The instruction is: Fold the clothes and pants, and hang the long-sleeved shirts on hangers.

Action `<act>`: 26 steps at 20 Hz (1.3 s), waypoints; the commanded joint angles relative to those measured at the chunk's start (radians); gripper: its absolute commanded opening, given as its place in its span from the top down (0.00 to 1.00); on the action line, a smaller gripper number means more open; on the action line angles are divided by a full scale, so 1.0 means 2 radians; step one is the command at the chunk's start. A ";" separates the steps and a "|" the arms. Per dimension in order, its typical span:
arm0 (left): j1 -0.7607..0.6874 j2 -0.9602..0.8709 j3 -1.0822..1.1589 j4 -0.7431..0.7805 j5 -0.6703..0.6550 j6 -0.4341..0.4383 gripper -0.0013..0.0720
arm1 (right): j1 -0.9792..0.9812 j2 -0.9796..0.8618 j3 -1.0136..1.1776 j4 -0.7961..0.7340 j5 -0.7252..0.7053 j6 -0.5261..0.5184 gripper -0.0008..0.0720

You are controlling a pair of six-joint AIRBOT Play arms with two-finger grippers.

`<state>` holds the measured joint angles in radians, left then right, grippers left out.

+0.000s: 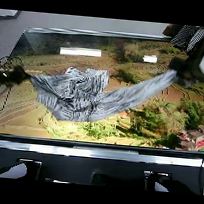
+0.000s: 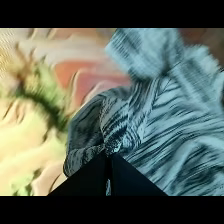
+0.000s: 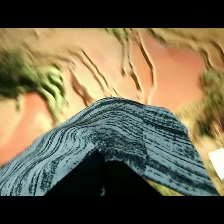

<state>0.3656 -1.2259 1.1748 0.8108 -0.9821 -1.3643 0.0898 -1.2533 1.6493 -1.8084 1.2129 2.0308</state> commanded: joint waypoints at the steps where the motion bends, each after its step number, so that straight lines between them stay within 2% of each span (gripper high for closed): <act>1: 0.007 0.100 0.125 -0.006 0.016 -0.013 0.96 | -0.009 0.038 0.107 -0.002 -0.074 0.019 0.96; 4: 0.032 0.164 0.250 0.021 0.057 -0.057 0.96 | -0.009 0.087 0.201 -0.061 -0.093 0.021 0.96; 6: 0.049 0.206 0.297 0.067 0.071 -0.104 0.96 | -0.009 0.139 0.216 -0.097 -0.112 0.021 0.96; 9: 0.072 0.276 0.311 0.172 0.066 -0.193 0.96 | -0.009 0.222 0.216 -0.128 -0.101 0.021 0.96; 13: 0.092 0.340 0.310 0.283 0.032 -0.278 0.96 | -0.009 0.292 0.216 -0.135 -0.078 0.024 0.96; 15: 0.098 0.344 0.310 0.278 0.029 -0.279 0.96 | -0.009 0.298 0.216 -0.136 -0.078 0.040 0.96; 17: 0.100 0.326 0.308 0.237 0.018 -0.273 0.96 | -0.009 0.285 0.216 -0.137 -0.073 0.051 0.96; 18: 0.100 0.310 0.304 0.195 0.010 -0.257 0.96 | -0.009 0.270 0.216 -0.139 -0.064 0.053 0.96; 20: 0.100 0.263 0.290 0.093 -0.009 -0.199 0.96 | -0.009 0.227 0.216 -0.157 -0.049 0.053 0.96; 22: 0.092 0.204 0.278 0.026 -0.014 -0.151 0.96 | -0.009 0.167 0.216 -0.189 -0.049 0.053 0.96; 24: 0.046 0.127 0.274 0.037 -0.006 -0.116 0.96 | -0.009 0.101 0.215 -0.219 -0.069 0.056 0.96; 26: -0.018 0.045 0.274 0.058 0.013 -0.085 0.96 | -0.009 0.028 0.215 -0.246 -0.102 0.091 0.96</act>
<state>0.4473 -0.9470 1.7325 0.9600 -0.9829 -1.6535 0.0723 -1.0256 2.0792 -2.2089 1.0702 2.1521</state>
